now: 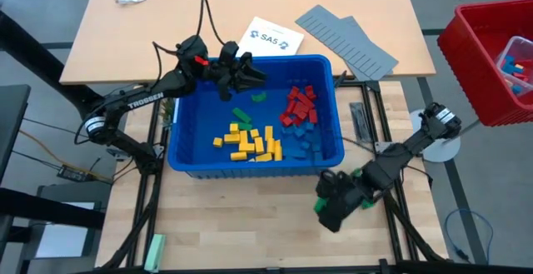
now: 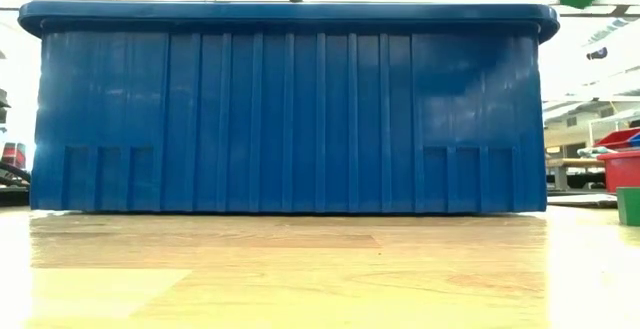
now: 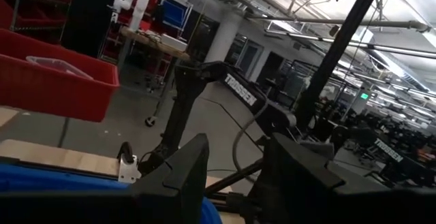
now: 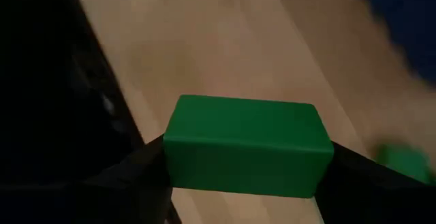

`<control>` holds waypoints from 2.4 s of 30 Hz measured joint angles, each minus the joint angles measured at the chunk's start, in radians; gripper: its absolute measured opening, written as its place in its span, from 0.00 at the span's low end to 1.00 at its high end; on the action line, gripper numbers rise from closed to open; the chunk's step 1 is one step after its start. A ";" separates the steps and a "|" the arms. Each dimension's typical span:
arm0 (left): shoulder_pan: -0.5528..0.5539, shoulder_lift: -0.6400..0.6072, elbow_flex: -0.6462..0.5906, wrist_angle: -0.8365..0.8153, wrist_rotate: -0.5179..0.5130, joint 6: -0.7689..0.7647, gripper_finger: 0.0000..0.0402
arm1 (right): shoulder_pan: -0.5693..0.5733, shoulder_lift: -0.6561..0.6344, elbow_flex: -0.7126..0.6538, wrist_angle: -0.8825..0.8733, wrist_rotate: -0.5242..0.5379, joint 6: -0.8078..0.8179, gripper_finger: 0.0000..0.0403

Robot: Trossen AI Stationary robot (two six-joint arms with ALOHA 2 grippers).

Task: Sort blocks
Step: Remove the green block from the blue bin

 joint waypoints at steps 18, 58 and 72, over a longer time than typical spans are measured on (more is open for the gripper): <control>0.000 0.000 0.000 0.001 0.006 0.000 0.42 | 0.186 0.052 -0.204 -0.280 -0.128 0.368 0.68; 0.000 -0.001 0.000 -0.342 -0.245 0.366 0.42 | 0.136 -0.181 0.150 -0.328 0.702 0.017 0.82; 0.046 0.041 0.000 -0.929 -0.852 0.996 0.42 | -0.133 -0.159 0.150 -0.308 0.880 -0.382 0.81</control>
